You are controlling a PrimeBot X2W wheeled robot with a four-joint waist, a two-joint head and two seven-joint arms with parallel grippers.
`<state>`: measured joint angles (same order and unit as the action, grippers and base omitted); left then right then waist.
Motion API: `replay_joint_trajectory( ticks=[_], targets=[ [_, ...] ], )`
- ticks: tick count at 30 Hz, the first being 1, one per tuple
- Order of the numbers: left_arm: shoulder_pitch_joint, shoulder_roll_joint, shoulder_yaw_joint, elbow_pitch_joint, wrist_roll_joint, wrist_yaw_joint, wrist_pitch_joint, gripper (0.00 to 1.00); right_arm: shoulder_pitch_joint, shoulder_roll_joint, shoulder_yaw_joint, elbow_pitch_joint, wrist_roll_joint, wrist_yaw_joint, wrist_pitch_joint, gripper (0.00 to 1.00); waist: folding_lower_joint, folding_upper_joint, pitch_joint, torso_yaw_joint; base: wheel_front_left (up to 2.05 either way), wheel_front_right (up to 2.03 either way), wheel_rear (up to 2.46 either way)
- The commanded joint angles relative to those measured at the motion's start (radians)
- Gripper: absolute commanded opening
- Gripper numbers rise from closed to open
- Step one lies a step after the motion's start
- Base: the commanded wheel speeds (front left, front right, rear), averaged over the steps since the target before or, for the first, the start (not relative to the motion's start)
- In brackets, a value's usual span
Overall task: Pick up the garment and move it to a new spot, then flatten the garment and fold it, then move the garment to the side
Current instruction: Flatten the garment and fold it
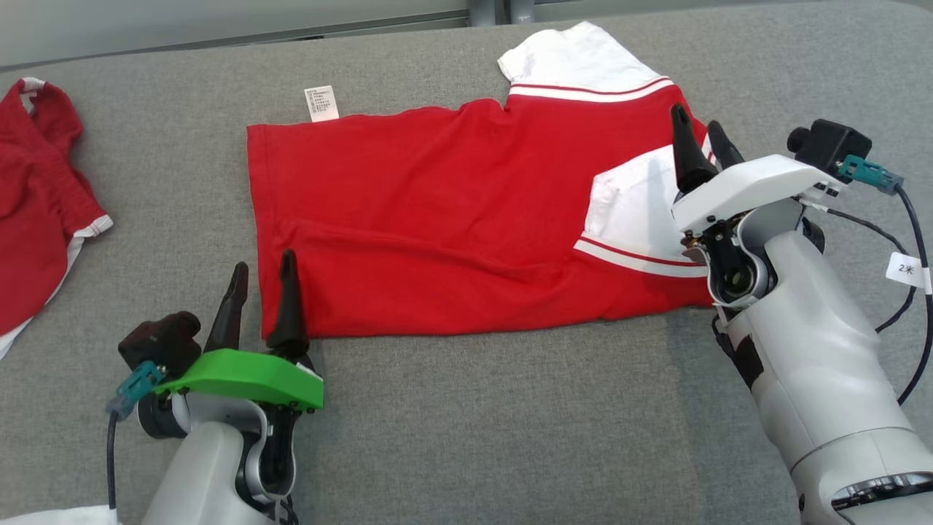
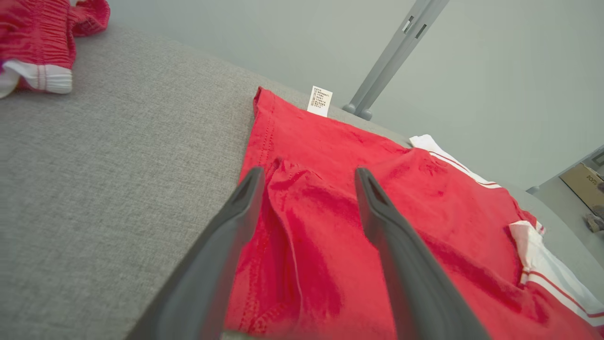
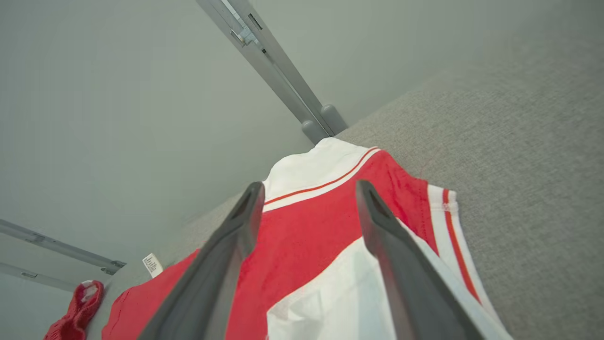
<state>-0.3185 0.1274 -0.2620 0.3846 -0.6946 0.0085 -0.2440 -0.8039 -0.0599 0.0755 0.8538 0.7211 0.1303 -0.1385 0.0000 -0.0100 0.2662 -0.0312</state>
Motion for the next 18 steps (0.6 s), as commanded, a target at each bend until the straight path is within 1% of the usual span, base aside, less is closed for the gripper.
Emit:
replay_joint_trajectory(
  ticks=[1,9,13,14,18],
  targets=[
    [0.029,0.009,0.006,-0.017,-0.01,0.009,-0.004,1.0,0.004,-0.013,0.014,-0.02,0.008,0.001,-0.015,1.0,0.0,0.01,-0.005,-0.004,0.0,0.0,0.0],
    [0.152,0.021,0.021,-0.115,-0.033,0.048,0.016,1.0,0.078,-0.069,0.076,-0.138,0.002,0.001,-0.086,1.0,0.0,0.01,-0.039,-0.01,0.0,0.0,0.0],
    [0.207,0.025,0.015,-0.15,-0.041,0.072,0.044,1.0,0.153,-0.087,0.074,-0.211,-0.025,0.001,-0.105,1.0,0.0,0.01,-0.063,-0.013,0.0,0.0,0.0],
    [0.207,0.025,0.015,-0.15,-0.041,0.072,0.044,1.0,0.153,-0.087,0.074,-0.211,-0.025,0.001,-0.105,1.0,0.0,0.01,-0.063,-0.013,0.0,0.0,0.0],
    [0.247,0.021,0.003,-0.166,-0.049,0.09,0.077,1.0,0.237,-0.088,0.049,-0.292,-0.063,0.001,-0.115,1.0,0.0,0.01,-0.079,-0.021,0.0,0.0,0.0]
  ],
)
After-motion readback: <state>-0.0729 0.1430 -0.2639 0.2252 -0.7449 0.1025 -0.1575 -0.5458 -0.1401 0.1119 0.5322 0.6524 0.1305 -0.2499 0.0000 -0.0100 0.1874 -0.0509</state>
